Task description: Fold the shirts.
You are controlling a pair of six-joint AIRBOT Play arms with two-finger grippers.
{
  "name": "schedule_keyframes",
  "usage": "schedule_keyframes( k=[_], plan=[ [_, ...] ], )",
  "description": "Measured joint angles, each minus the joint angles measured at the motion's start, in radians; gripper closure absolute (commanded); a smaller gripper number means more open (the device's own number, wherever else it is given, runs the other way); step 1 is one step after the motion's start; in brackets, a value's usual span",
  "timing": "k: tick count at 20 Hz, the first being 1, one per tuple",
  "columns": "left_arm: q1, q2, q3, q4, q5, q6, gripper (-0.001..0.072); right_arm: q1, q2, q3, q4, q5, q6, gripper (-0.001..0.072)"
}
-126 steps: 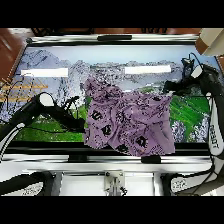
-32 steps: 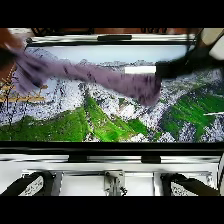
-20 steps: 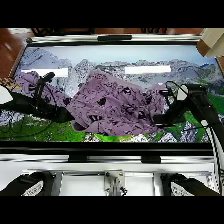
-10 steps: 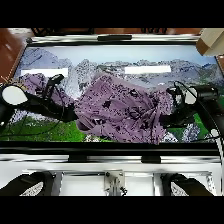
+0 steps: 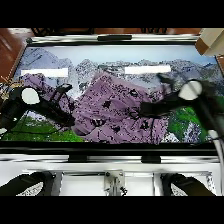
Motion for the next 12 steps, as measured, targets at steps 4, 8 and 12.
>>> schedule_keyframes(
  k=[4, 8, 12],
  plan=[
    [0.008, 0.007, -0.114, 0.064, -0.054, 0.01, 0.0653, 0.256, -0.163, 0.004, 0.063, -0.111, 0.047, 0.0077],
    [0.011, 0.011, -0.255, 0.077, 0.002, 0.035, 0.0653, 0.423, -0.319, 0.005, 0.162, -0.268, 0.079, 0.0077],
    [0.012, 0.011, -0.317, 0.035, 0.085, 0.051, 0.0653, 0.486, -0.413, 0.006, 0.236, -0.418, 0.122, 0.0078]
  ],
)
